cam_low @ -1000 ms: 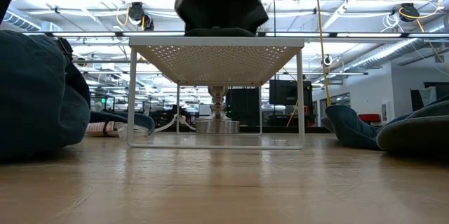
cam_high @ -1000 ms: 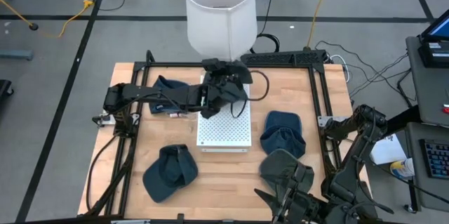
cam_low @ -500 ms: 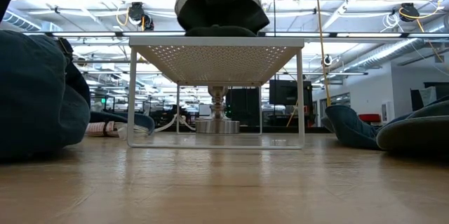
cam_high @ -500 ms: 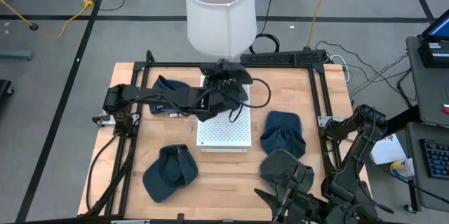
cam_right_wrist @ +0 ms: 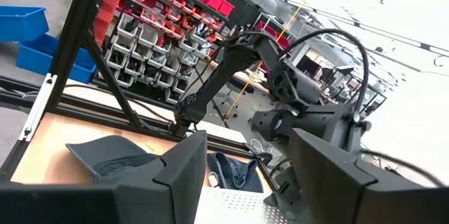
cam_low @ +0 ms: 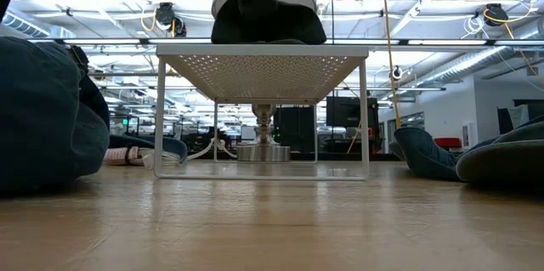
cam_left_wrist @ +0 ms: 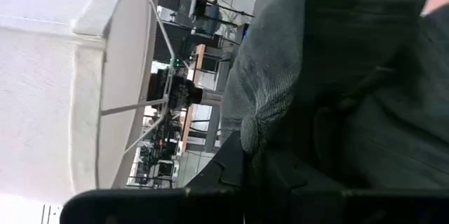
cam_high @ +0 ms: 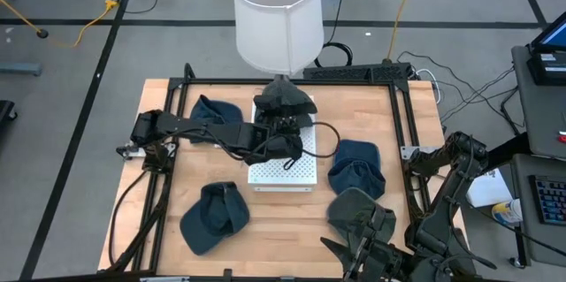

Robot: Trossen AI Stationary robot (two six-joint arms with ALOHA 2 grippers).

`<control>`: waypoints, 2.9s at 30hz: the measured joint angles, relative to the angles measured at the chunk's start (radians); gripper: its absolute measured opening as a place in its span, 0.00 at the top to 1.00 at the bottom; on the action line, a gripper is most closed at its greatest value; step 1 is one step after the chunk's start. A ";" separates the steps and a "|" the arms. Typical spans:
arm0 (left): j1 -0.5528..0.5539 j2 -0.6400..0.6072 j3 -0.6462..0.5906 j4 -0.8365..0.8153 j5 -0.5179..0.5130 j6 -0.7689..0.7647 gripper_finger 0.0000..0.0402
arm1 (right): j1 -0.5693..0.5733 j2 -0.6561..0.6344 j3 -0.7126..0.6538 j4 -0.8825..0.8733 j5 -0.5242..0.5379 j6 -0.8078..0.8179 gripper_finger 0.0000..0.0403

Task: Pick & Place hat
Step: Stack the top gray cap on the gray cap on the shelf

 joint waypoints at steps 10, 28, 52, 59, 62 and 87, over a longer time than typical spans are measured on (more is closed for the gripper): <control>-0.011 -0.001 -0.017 0.005 -0.007 -0.004 0.96 | -0.005 0.000 0.000 0.001 0.011 0.058 0.51; -0.042 -0.042 -0.017 0.028 0.059 -0.065 0.52 | -0.036 0.000 0.000 0.405 0.189 0.217 0.51; -0.113 -0.287 -0.017 0.064 0.163 -0.188 0.47 | -0.240 -0.228 -0.363 0.397 0.188 -0.051 0.51; -0.134 -0.308 -0.017 0.063 0.214 -0.292 0.47 | -0.362 -0.308 -0.498 0.396 0.096 -0.121 0.51; -0.134 -0.336 -0.017 0.062 0.267 -0.371 0.47 | -0.419 -0.335 -0.546 0.396 0.084 -0.042 0.51; -0.115 -0.606 -0.017 0.063 0.643 -0.495 0.47 | -1.159 -0.504 -0.726 0.014 -0.970 0.920 0.51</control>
